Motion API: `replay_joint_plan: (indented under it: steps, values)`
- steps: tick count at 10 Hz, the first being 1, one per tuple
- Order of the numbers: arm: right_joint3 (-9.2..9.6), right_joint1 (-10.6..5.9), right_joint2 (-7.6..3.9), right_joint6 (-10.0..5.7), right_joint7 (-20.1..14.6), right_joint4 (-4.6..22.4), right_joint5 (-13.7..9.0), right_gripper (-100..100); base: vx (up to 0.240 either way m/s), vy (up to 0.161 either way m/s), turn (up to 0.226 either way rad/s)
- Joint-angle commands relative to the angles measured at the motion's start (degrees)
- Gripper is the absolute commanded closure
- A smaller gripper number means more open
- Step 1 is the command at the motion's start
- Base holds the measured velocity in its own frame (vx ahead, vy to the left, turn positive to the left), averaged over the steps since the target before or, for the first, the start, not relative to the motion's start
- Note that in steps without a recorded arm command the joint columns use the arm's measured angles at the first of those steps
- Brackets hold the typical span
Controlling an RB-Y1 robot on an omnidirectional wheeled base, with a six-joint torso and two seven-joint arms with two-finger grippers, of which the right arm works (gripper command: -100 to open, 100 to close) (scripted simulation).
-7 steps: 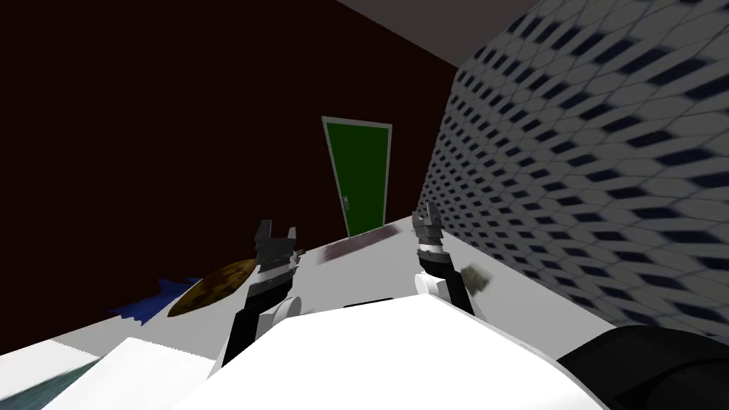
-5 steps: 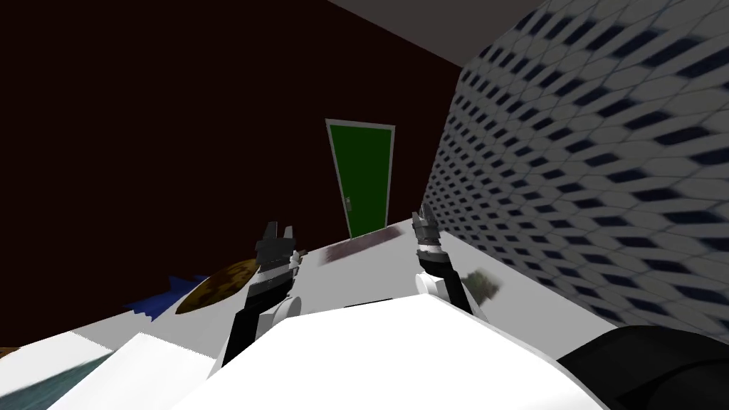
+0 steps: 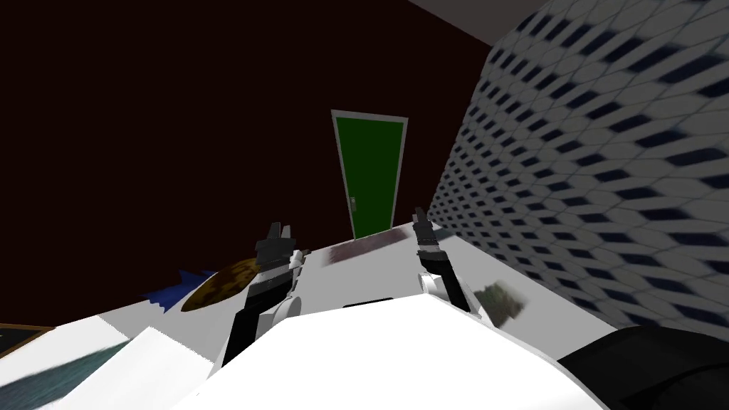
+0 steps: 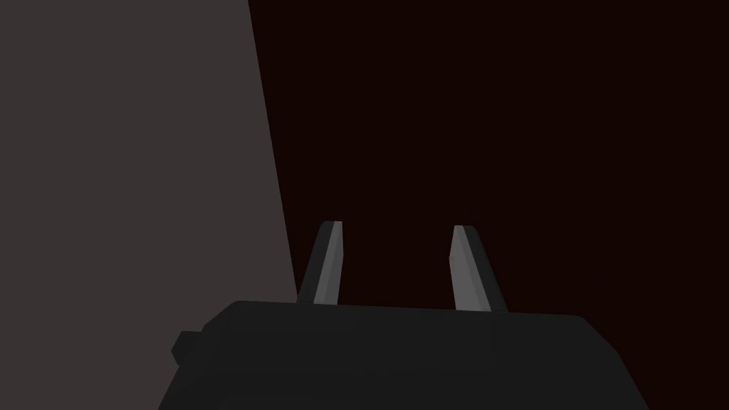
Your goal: Pull the door open
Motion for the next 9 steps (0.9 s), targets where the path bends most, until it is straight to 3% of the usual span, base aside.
replay_joint_plan:
  steps: [1, 9]
  values:
    - [-1.02, -0.66, -0.55, -0.2, 0.9, 1.7, 1.6, -100, 0.125, 0.042, 0.104]
    - [-7.25, -4.39, -2.75, -0.67, 5.7, 10.8, 11.9, -100, 0.143, 0.066, 0.106]
